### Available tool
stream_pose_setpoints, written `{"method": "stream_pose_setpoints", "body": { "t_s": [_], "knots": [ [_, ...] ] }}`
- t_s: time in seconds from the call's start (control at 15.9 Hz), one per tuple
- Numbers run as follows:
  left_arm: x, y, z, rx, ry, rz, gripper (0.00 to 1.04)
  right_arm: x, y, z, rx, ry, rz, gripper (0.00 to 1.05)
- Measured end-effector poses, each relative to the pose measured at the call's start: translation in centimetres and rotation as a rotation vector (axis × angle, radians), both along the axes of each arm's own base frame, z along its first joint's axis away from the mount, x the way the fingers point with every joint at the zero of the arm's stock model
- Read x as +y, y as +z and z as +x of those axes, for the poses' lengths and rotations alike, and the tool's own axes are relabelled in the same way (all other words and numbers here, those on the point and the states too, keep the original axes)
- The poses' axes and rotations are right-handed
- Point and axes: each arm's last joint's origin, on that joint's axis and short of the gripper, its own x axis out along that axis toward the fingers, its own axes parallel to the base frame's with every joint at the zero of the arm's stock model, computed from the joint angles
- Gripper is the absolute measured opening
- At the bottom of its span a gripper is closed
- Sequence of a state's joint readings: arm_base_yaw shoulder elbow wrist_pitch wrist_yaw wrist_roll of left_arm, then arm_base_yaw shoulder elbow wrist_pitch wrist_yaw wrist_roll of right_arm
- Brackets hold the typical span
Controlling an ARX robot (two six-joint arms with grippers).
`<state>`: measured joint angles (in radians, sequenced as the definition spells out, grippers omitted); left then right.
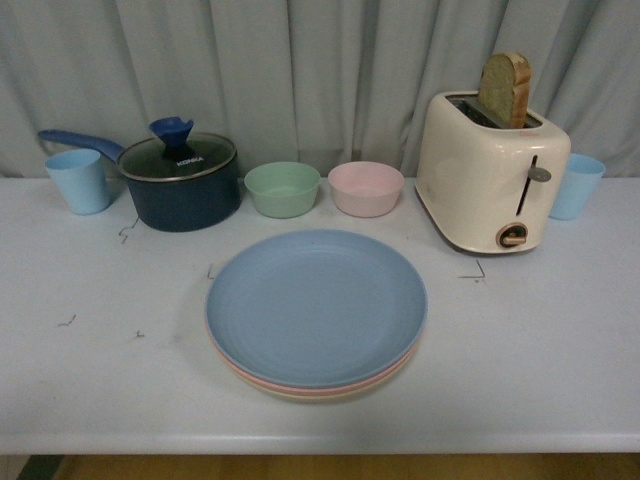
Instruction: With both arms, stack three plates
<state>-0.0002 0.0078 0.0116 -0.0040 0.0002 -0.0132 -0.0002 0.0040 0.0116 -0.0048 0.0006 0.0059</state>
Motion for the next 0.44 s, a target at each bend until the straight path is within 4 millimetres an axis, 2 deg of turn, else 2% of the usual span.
{"method": "stream_pose_setpoints", "body": {
  "t_s": [0.38, 0.44],
  "knots": [
    [0.00, 0.01, 0.00, -0.001, 0.000, 0.000, 0.98, 0.00, 0.01, 0.00, -0.001, 0.000, 0.000, 0.93],
    [0.00, 0.01, 0.00, -0.001, 0.000, 0.000, 0.98, 0.00, 0.01, 0.00, -0.001, 0.000, 0.000, 1.00]
  ]
}}
